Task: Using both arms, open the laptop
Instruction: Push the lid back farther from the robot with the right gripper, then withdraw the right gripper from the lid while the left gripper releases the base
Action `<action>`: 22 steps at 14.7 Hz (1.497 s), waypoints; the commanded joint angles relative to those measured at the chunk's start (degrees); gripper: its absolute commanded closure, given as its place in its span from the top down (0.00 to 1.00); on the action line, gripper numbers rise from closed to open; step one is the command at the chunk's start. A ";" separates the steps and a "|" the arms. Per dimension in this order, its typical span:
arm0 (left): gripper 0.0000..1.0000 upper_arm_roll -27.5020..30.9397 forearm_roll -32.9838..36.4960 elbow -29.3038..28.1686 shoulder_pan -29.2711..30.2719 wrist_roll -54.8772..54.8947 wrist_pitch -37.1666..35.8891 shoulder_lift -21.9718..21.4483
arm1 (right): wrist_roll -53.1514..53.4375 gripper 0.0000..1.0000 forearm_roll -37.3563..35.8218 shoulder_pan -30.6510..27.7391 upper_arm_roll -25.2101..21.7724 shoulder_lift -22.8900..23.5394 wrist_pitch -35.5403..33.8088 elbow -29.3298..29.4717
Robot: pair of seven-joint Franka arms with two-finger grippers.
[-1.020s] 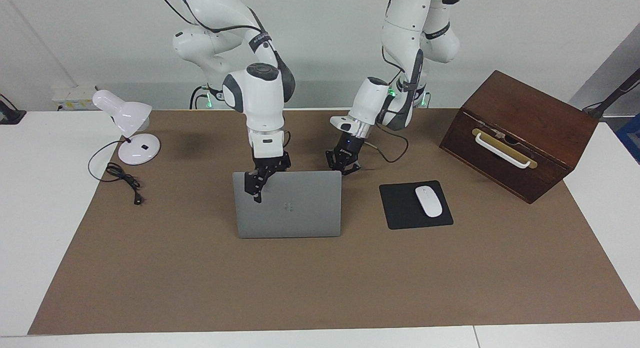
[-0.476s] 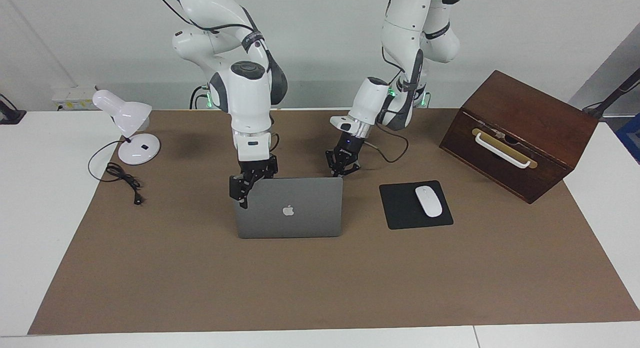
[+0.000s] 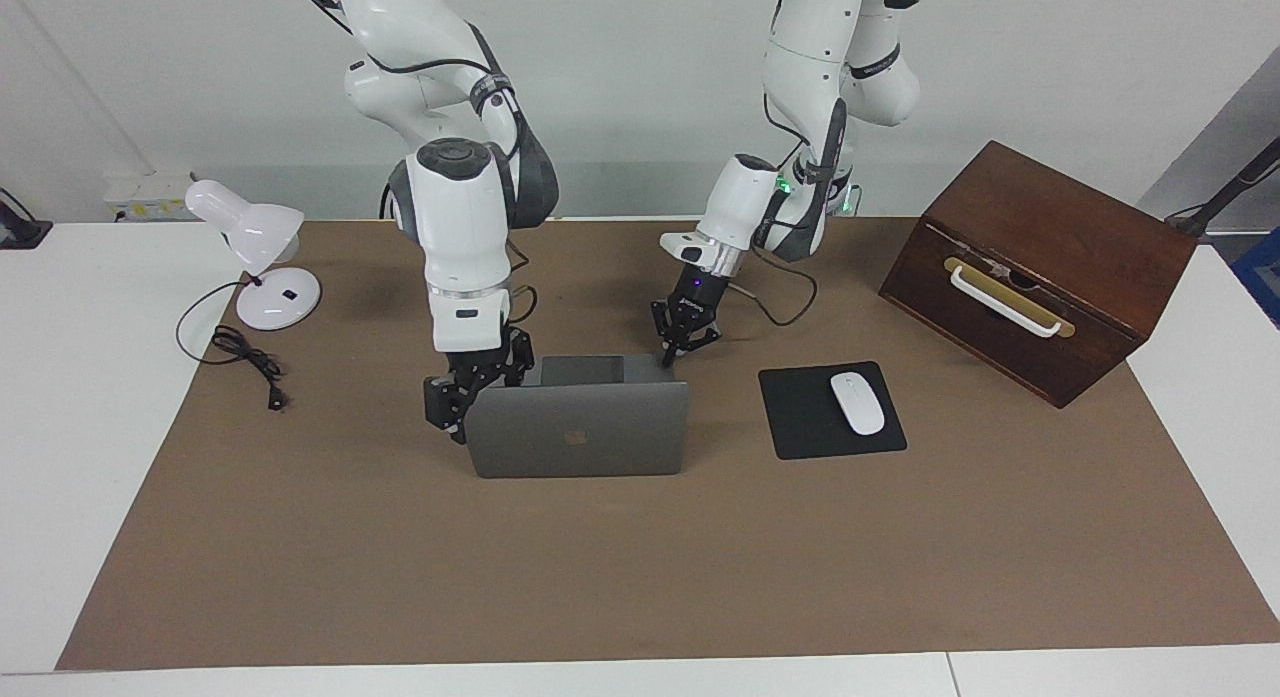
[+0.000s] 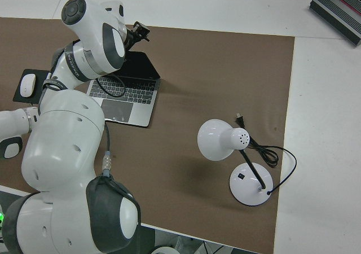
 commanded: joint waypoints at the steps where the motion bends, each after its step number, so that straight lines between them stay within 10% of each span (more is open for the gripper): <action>1: 0.00 0.59 -0.34 0.96 -1.64 0.48 0.50 3.22 | -1.80 1.00 2.23 -0.94 0.52 1.88 -0.12 2.99; 12: 0.00 0.59 -0.61 0.96 -1.64 0.39 0.50 3.22 | -1.63 1.00 5.65 -2.61 0.78 3.29 -1.87 6.15; 22: 0.00 0.42 -4.54 2.27 -1.73 0.31 0.50 3.22 | -0.93 1.00 8.02 -2.08 0.87 -4.61 -21.90 8.53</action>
